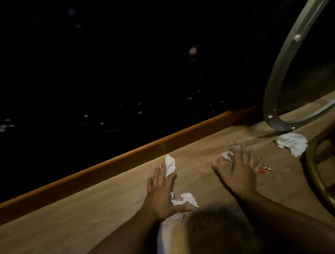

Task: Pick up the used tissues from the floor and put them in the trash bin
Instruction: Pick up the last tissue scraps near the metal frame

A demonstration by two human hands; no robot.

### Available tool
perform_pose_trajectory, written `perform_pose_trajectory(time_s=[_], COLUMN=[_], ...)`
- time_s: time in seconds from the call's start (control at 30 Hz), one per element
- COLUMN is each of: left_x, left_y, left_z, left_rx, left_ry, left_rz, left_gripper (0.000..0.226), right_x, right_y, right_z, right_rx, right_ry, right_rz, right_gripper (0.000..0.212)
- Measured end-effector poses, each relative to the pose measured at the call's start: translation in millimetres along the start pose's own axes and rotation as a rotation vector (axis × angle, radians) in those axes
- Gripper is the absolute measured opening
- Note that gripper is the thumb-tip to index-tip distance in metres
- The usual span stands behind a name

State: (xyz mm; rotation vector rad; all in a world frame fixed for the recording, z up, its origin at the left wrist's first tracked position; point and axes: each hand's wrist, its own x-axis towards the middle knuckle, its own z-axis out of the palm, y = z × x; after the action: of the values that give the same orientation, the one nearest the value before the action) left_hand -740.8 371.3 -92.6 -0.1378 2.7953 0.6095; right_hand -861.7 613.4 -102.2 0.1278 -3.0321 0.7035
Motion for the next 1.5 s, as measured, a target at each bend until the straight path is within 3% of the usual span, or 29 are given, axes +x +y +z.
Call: perform_pose_trajectory(time_s=[0.1, 0.17, 0.33, 0.47, 0.6, 0.63, 0.7, 0.77, 0.9, 1.0, 1.1, 1.2, 1.3, 1.37, 1.43, 1.5], left_x=[3.0, 5.3, 11.4, 19.0, 30.5, 33.1, 38.5, 44.1, 54.0, 56.8, 56.9, 57.3, 57.7, 56.4, 55.2, 56.6], left_y=[-6.8, -7.1, 12.5, 22.9, 36.2, 42.1, 53.2, 62.0, 77.2, 83.0, 88.7, 93.9, 101.5, 107.8, 113.8, 114.3], left_z=[22.6, 31.0, 39.6, 44.6, 38.6, 33.8, 24.5, 16.8, 5.4, 5.0, 9.3, 15.8, 20.4, 19.3, 16.3, 19.3], left_rx=[-0.007, -0.055, -0.332, -0.369, -0.461, -0.531, -0.644, -0.773, -0.886, -0.912, -0.968, -1.017, -1.085, -1.062, -0.971, -0.786], left_ry=[0.105, 0.193, 0.415, 0.449, 0.485, 0.502, 0.567, 0.637, 0.67, 0.631, 0.578, 0.55, 0.539, 0.578, 0.594, 0.515], left_rz=[0.002, 0.026, -0.064, -0.124, -0.147, -0.172, -0.215, -0.253, -0.367, -0.442, -0.479, -0.481, -0.483, -0.461, -0.332, -0.146], left_gripper=[0.113, 0.099, 0.05, 0.033, 0.025, 0.024, 0.027, 0.031, 0.048, 0.057, 0.059, 0.062, 0.07, 0.057, 0.028, 0.018], right_x=[6.9, 7.2, 7.5, 2.6, 4.9, 7.0, 6.9, 7.3, 15.5, 21.3, 25.8, 35.5, 38.5, 32.0, 22.2, 14.0], right_y=[23.7, 34.0, 42.4, 52.3, 49.2, 47.2, 32.4, 18.5, 3.5, 6.4, 20.4, 44.2, 68.8, 83.4, 92.6, 97.3], right_z=[6.0, 16.3, 32.9, 34.2, 34.4, 34.0, 21.4, 12.2, -6.4, -19.8, -30.1, -32.0, -34.6, -30.2, -20.5, -11.4], right_rx=[-0.105, -0.121, -0.027, -0.188, -0.209, -0.202, 0.026, 0.308, 0.62, 0.638, 0.523, 0.392, 0.187, 0.009, -0.088, -0.109], right_ry=[-0.072, -0.107, 0.039, 0.115, 0.089, 0.079, 0.033, -0.022, -0.025, -0.021, 0.103, 0.242, 0.159, 0.072, 0.073, 0.094], right_rz=[-0.053, -0.109, -0.318, -0.77, -0.817, -0.795, -0.526, -0.197, 0.136, 0.189, 0.205, 0.321, 0.418, 0.387, 0.263, 0.096], right_gripper=[0.1, 0.101, 0.056, 0.036, 0.033, 0.031, 0.021, 0.029, 0.031, 0.028, 0.028, 0.046, 0.064, 0.066, 0.049, 0.03])
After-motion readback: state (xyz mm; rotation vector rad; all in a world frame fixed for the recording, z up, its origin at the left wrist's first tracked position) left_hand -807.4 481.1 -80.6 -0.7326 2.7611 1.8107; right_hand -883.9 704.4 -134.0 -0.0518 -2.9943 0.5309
